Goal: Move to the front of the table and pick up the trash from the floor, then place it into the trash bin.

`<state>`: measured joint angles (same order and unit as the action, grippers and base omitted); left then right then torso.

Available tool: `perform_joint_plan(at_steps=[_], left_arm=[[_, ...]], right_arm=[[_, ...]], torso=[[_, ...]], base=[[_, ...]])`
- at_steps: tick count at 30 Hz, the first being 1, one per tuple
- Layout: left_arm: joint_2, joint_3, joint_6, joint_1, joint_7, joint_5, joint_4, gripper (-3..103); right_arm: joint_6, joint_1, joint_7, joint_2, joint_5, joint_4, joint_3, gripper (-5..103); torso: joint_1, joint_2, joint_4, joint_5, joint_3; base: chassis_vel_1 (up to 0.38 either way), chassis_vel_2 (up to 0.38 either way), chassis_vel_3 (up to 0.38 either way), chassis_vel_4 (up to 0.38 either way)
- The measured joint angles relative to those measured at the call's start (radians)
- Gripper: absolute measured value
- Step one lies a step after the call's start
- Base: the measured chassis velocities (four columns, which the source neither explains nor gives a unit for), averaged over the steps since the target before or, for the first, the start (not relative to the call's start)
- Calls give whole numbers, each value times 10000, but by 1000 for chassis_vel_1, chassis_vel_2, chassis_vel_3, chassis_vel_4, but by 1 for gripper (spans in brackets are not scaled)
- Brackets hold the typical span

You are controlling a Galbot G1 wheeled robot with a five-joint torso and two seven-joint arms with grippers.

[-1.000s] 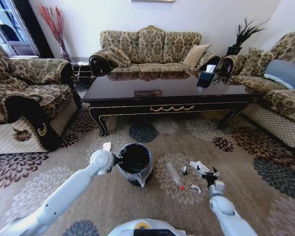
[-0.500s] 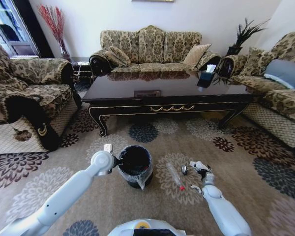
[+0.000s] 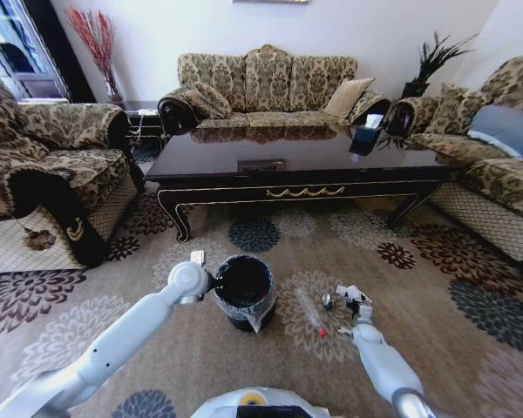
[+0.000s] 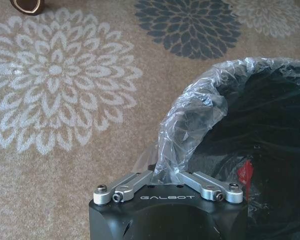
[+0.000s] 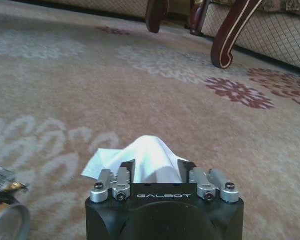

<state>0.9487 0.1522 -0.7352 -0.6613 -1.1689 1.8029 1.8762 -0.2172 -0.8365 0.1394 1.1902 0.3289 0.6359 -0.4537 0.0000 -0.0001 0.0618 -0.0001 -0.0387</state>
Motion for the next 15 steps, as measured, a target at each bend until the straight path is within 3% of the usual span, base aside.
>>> perform_joint_plan(at_steps=[4,6,12,15], left_arm=[[-5,109,-3,135,-52,151,16,0],[-6,115,-4,150,-58,155,18,0],[-7,-14,-5,251,-89,146,-10,0],[-58,-52,-5,149,-97,150,128,0]], right_arm=[[0,30,-7,-21,6,-49,28,32],[0,30,-8,-20,0,-51,30,32],[2,16,-5,16,-27,-73,-70,5],[5,-99,19,-56,-9,110,-117,1]], torso=[[0,0,2,0,0],[0,0,2,0,0],[0,0,0,1,0],[0,0,-1,3,0]], base=[[0,0,0,0],[0,0,0,0],[0,0,0,0],[0,0,0,0]])
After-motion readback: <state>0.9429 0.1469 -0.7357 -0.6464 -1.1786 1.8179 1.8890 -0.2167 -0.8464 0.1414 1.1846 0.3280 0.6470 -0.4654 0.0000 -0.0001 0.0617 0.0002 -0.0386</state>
